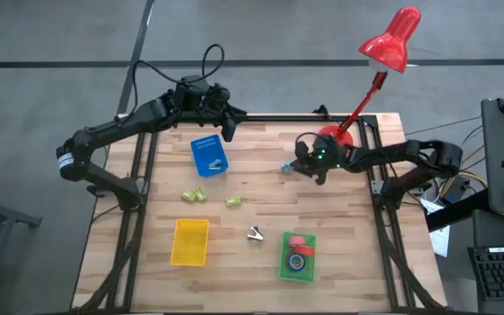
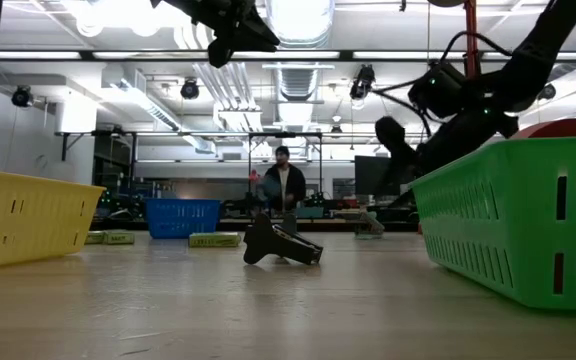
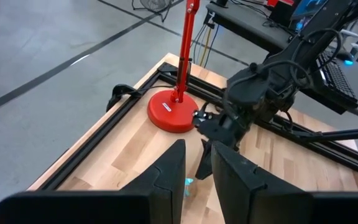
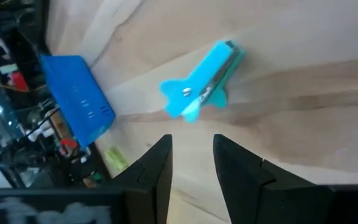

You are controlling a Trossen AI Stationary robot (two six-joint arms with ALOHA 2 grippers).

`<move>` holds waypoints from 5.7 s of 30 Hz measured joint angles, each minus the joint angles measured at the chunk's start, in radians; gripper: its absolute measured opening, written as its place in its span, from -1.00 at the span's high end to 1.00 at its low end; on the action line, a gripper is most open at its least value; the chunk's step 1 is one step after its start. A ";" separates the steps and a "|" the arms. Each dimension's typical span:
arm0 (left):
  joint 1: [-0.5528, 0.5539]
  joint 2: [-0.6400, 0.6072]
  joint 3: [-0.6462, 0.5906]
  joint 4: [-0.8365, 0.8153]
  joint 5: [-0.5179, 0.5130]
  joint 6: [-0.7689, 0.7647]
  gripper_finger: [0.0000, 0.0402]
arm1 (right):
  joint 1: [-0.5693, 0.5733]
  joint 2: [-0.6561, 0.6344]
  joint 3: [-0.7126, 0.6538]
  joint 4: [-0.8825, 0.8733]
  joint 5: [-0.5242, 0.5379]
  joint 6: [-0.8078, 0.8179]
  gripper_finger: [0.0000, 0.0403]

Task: Pick and place Stapler, Stapler remover, tape
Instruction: Put the blue staple remover into the blue bin

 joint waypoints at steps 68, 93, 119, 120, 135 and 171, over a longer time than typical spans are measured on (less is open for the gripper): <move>0.000 0.001 0.000 -0.029 -0.023 0.021 0.60 | -0.011 0.072 -0.048 0.204 0.061 0.131 0.59; 0.000 0.002 -0.001 -0.029 -0.023 0.029 0.60 | -0.003 0.112 -0.032 0.199 0.114 0.104 0.71; 0.000 0.002 -0.001 -0.038 -0.023 0.031 0.60 | -0.003 0.110 -0.025 0.229 0.092 -0.021 0.96; 0.000 0.002 -0.001 -0.040 -0.023 0.031 0.60 | -0.003 0.110 -0.023 0.239 0.088 -0.022 0.96; 0.000 0.002 -0.001 -0.061 -0.023 0.015 0.60 | -0.002 0.109 0.072 0.256 0.031 -0.052 0.96; 0.206 -0.027 -0.002 -0.314 0.404 -0.347 0.60 | -0.008 0.276 0.620 0.225 -0.087 -0.450 0.96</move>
